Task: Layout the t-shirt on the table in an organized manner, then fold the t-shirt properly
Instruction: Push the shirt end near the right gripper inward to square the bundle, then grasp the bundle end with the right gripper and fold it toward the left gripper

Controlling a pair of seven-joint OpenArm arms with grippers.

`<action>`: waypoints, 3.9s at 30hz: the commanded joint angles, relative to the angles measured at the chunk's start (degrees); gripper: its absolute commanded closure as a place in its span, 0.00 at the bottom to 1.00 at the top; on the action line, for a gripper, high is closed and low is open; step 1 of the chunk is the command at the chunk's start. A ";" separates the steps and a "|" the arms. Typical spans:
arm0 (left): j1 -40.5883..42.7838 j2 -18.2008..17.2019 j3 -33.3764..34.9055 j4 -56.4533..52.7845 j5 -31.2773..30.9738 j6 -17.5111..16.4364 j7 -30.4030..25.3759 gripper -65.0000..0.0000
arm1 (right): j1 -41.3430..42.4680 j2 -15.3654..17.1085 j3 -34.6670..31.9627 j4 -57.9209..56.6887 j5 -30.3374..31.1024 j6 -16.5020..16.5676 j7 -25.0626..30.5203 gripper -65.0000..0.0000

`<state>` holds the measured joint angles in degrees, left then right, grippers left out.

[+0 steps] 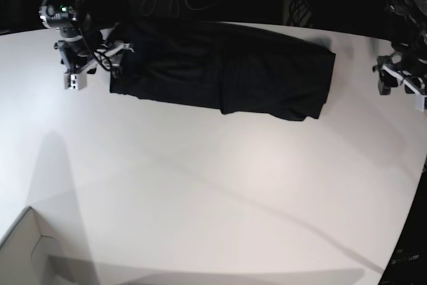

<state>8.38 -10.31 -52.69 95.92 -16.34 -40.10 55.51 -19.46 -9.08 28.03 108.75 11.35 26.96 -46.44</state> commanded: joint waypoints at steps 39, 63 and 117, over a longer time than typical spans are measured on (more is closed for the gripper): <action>-1.48 -0.90 -0.11 0.83 -0.76 0.10 -0.96 0.35 | -0.71 1.30 -3.55 -5.58 0.82 -6.96 1.29 0.31; -1.04 -1.08 -0.46 0.83 -0.76 0.10 -0.96 0.35 | -0.62 1.13 -10.14 -8.49 1.08 -6.70 1.29 0.74; 3.18 5.87 2.62 -0.84 -0.32 0.10 -0.96 0.36 | 5.27 7.19 -37.39 0.57 0.82 -19.27 8.76 1.00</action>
<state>12.12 -4.21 -50.35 94.30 -15.46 -40.03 55.46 -14.81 -1.69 -9.08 108.07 11.25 7.38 -39.31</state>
